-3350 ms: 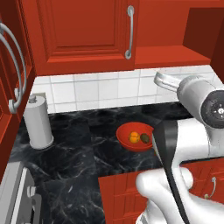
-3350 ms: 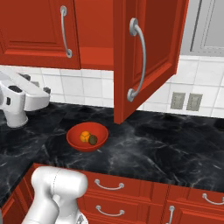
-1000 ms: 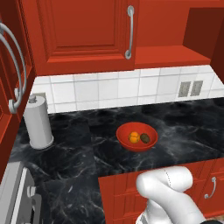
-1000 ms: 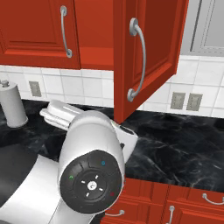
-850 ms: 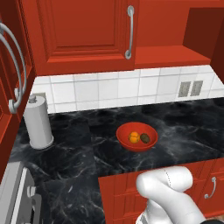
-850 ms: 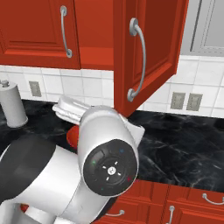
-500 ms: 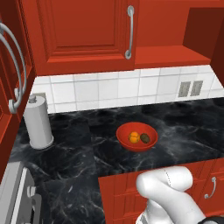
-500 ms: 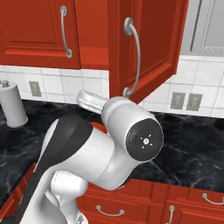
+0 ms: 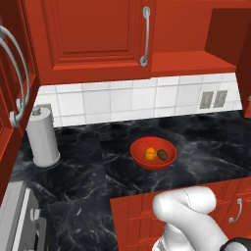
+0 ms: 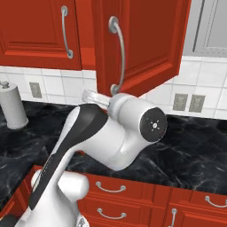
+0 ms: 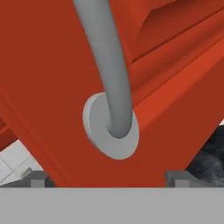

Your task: Open the cabinet. Pick the orange and kiwi from the cabinet and place them into the bowl. Then close the cabinet.

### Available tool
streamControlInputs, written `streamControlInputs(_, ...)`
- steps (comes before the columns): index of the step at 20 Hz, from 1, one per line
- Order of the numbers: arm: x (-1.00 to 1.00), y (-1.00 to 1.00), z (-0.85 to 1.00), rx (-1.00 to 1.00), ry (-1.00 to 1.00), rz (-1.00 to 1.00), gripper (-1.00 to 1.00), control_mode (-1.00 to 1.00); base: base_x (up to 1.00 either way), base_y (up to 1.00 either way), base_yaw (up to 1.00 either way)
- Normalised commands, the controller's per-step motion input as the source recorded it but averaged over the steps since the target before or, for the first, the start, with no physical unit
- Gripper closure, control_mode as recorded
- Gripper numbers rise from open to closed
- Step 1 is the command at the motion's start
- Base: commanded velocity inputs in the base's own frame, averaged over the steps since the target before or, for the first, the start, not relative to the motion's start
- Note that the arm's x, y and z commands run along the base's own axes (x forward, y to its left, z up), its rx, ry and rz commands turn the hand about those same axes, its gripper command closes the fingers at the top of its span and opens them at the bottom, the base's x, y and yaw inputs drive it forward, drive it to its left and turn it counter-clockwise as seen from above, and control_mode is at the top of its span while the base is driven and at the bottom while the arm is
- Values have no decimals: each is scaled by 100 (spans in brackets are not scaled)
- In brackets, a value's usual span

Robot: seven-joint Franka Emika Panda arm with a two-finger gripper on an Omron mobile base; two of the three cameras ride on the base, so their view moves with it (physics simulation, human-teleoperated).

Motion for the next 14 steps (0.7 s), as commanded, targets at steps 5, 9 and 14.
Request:
streamControlInputs(5,100,57,-31,-4,0,-20,-100,-100,0,0,0)
streamControlInputs(9,100,56,-28,-4,0,-26,-100,-100,0,0,0)
streamControlInputs(14,100,8,-22,0,15,-19,-100,-100,0,0,0)
